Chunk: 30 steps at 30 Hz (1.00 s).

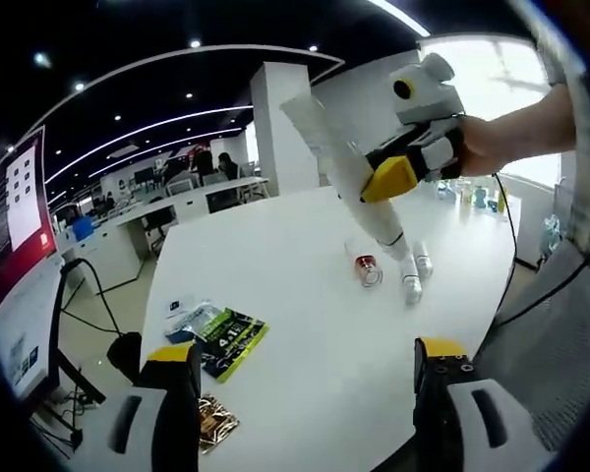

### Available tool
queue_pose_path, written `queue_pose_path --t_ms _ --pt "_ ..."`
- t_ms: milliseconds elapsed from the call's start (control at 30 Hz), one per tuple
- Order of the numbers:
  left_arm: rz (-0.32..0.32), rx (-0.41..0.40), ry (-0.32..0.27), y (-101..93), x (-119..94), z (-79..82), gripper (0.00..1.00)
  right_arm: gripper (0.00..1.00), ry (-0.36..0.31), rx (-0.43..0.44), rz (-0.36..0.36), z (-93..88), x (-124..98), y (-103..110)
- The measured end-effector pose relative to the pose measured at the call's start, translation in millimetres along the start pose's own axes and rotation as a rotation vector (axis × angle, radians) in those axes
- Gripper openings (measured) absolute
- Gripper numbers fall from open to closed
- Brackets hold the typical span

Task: Arrange the skincare products in the storage area until every visible bottle or jar stands upright without overlapping.

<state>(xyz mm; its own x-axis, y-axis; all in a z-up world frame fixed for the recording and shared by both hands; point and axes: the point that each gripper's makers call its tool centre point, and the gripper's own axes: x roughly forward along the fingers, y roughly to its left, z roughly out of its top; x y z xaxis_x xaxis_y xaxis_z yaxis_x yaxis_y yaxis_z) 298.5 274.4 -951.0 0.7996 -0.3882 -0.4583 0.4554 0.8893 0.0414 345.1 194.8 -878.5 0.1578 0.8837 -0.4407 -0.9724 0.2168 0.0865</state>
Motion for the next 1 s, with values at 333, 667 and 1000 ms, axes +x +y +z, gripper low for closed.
queue_pose_path --t_ms 333,667,1000 --pt "-0.1 0.007 -0.118 -21.7 -10 26.2 0.89 0.23 -0.112 0.116 -0.037 5.8 -21 25" --pt "-0.114 -0.05 -0.125 -19.7 -8 28.2 0.85 0.24 -0.253 0.232 -0.093 14.9 -40 24" --pt "-0.292 -0.354 -0.296 -28.2 -25 78.4 0.84 0.24 -0.285 0.277 -0.102 5.8 -47 34"
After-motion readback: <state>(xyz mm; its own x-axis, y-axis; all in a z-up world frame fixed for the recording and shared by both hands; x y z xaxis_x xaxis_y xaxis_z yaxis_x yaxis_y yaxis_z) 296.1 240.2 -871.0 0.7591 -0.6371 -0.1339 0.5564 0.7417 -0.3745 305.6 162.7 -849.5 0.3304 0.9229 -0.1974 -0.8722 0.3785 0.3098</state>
